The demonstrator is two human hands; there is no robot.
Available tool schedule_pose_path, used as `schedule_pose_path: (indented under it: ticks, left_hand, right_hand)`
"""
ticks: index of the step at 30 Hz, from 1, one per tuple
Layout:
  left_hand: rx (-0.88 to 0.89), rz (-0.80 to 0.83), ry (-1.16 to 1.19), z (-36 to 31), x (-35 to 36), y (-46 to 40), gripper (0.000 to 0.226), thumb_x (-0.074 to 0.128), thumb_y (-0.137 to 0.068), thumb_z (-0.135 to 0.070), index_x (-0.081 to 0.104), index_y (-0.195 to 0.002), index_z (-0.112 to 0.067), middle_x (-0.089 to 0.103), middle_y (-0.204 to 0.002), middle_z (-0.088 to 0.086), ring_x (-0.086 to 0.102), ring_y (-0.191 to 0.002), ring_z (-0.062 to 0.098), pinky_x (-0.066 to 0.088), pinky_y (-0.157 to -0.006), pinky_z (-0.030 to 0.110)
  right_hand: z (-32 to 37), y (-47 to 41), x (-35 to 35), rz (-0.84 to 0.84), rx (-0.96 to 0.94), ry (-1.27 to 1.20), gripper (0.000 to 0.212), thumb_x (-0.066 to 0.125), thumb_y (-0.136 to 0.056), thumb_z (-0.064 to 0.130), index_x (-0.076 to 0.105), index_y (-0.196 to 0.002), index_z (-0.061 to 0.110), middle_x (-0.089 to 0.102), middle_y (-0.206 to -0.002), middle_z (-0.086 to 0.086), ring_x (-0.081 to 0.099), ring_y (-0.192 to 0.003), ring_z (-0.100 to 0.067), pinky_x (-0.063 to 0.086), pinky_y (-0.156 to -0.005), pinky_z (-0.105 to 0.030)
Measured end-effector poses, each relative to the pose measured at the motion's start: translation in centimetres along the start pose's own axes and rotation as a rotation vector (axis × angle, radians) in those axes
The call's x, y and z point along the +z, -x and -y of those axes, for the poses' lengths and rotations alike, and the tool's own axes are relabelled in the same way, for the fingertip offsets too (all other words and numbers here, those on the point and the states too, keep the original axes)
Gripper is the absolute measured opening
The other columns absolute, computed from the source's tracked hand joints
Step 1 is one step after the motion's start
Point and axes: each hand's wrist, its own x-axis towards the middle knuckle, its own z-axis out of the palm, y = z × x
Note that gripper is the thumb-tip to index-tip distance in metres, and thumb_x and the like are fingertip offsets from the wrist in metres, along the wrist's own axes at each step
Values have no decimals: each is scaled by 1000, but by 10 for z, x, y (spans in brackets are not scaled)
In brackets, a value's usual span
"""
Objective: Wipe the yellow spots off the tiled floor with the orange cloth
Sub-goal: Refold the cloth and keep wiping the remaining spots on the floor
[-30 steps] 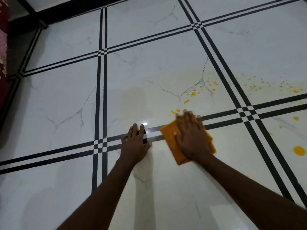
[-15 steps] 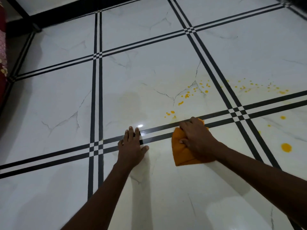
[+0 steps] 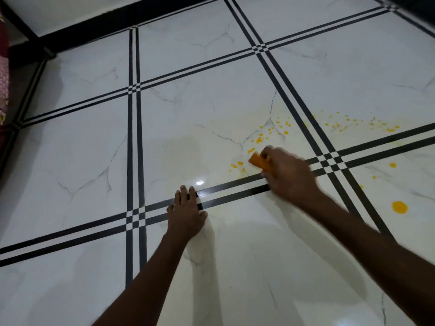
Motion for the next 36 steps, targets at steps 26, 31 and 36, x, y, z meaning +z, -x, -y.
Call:
schedule_pose_path:
  ticks: [26, 31, 36]
  left_hand:
    - [158, -92, -41, 1, 13, -22, 86, 27, -95, -68, -5, -160, -21, -11, -167, 10, -7, -155, 29, 11, -121, 49]
    - [156, -30, -46, 11, 3, -21, 104, 10, -77, -81, -6, -160, -20, -14, -167, 5, -8, -155, 29, 9, -122, 50]
    - [222, -25, -55, 12, -5, -24, 94, 47, -90, -63, -2, -160, -24, -11, -168, 6, -5, -155, 30, 13, -121, 49]
  right_hand:
    - [-4, -66, 138, 13, 151, 273, 89, 30, -92, 70, 13, -164, 21, 12, -169, -23, 10, -156, -45, 7, -122, -68]
    - [19, 15, 146, 105, -116, 248, 87, 28, -93, 72, 7, -165, 27, 2, -172, -15, 3, -159, -37, 5, -123, -63]
    - [-50, -61, 113, 0, 98, 323, 84, 26, -93, 69, 18, -163, 23, 17, -169, -20, 17, -156, -41, 12, -123, -62]
